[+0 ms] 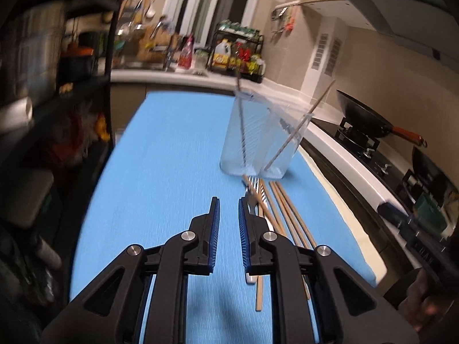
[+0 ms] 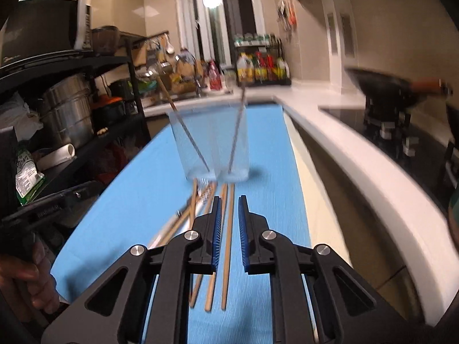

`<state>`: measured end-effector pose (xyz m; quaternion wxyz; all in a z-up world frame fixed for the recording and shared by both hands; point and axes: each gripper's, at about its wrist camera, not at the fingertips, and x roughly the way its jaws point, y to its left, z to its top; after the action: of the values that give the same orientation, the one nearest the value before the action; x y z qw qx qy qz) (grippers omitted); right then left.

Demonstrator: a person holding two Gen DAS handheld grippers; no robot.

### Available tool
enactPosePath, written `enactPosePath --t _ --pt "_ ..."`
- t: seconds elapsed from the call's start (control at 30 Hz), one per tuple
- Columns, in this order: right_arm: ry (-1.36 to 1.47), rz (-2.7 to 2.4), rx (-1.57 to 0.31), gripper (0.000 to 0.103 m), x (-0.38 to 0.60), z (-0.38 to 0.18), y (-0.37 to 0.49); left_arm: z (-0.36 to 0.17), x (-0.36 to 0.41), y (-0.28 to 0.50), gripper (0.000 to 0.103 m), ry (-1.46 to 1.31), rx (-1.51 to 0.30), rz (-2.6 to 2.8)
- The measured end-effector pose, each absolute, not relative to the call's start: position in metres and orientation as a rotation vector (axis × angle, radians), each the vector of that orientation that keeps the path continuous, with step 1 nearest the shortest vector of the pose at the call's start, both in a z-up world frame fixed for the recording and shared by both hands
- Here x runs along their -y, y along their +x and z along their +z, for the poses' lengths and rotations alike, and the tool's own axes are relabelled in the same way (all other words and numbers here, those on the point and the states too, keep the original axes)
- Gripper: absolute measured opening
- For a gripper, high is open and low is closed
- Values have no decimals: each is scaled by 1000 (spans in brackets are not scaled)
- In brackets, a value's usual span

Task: Organize utensils
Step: 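Move the left tool to the white-handled fork while the right tool approaches the chopsticks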

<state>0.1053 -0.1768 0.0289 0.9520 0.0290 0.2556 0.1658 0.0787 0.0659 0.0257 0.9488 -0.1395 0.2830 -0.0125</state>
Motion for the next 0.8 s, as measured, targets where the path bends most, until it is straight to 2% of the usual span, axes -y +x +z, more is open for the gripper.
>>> enactPosePath --t 0.2,0.47,0.8 --pt "150 361 -682 12 179 -2 123 -4 -77 85 13 -402 -657 -48" --pt "78 356 -797 14 159 -32 128 -25 -36 96 13 -328 -730 -151" --pt "21 331 -878 16 150 -47 133 -40 -22 106 14 -263 -763 -143"
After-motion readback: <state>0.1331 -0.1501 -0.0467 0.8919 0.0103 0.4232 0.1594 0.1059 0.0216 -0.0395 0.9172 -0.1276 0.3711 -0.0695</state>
